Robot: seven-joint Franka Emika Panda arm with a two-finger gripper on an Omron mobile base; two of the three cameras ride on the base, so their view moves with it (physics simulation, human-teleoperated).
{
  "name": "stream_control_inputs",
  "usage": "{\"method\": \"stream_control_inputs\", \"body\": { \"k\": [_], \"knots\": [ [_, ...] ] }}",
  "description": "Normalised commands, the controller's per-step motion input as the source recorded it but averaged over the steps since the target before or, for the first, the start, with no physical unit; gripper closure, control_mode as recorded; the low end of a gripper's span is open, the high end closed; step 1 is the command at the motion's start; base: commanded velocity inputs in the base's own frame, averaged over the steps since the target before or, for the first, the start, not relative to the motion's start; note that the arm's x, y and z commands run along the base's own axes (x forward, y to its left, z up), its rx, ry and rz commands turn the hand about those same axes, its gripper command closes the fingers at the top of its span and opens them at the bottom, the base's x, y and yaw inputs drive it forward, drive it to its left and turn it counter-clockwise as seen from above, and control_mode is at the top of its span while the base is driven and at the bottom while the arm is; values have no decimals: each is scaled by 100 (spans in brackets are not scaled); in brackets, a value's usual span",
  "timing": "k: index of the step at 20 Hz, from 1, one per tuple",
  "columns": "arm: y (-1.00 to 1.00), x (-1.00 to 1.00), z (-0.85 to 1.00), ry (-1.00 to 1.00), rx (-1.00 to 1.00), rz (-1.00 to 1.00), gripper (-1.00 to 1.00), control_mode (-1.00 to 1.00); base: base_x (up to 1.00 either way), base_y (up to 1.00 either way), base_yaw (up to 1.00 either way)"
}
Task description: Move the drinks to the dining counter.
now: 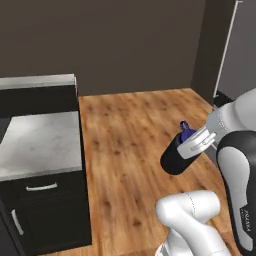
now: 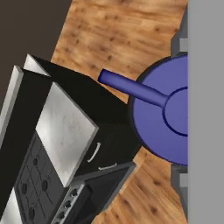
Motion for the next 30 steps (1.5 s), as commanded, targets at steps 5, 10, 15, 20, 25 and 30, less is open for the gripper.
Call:
{"method": "stream_control_inputs", "body": {
  "k": [5,10,15,20,25,30],
  "knots": [
    [0,0,0,0,0,0,100,100,48,-100,27],
    [0,0,0,0,0,0,100,100,79,-61,32],
    [0,0,0,0,0,0,100,100,100,-28,36],
    [0,0,0,0,0,0,100,100,76,-58,36],
    [0,0,0,0,0,0,100,100,36,-96,42],
    [0,0,0,0,0,0,100,100,32,-77,50]
  ]
}}
